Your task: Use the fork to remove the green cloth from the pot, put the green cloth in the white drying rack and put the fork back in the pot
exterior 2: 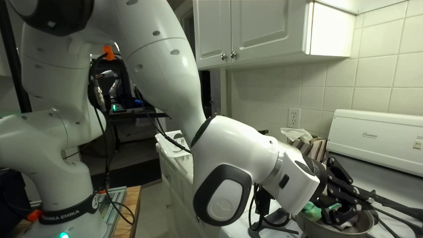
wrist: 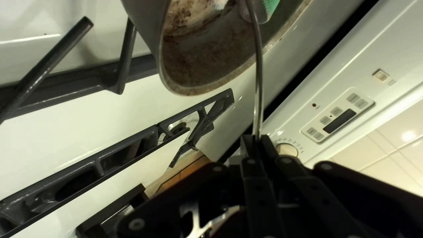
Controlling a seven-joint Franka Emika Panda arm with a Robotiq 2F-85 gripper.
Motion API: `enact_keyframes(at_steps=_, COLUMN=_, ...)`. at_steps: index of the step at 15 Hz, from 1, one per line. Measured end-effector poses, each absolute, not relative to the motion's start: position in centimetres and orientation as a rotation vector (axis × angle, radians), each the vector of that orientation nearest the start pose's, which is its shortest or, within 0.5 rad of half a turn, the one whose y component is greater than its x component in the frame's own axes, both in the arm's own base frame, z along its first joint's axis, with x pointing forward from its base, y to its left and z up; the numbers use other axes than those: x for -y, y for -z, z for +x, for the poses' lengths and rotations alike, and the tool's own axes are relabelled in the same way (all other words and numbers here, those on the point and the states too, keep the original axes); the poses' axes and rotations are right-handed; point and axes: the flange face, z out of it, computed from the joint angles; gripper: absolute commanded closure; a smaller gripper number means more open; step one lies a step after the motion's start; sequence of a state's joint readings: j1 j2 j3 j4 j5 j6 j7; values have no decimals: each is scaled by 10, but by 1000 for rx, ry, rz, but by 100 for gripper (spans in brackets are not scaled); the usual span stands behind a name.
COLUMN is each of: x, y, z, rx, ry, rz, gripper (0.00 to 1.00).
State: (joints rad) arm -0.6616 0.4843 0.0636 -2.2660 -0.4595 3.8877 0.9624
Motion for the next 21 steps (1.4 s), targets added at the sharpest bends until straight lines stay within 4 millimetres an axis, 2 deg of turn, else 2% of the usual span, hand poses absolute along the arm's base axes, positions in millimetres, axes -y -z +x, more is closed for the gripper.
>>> enact_keyframes(at_steps=4, x=268, y=-284, z=496, rx=-1156, ry=1505, rz=-2043, gripper=99)
enact_keyframes(at_steps=14, x=272, y=-313, z=471, rx=-1006, ry=1637, rz=-1806, gripper=99)
enact_keyframes(at_steps=21, x=269, y=-367, z=465, rx=-972, ry=1701, rz=-1702, gripper=99)
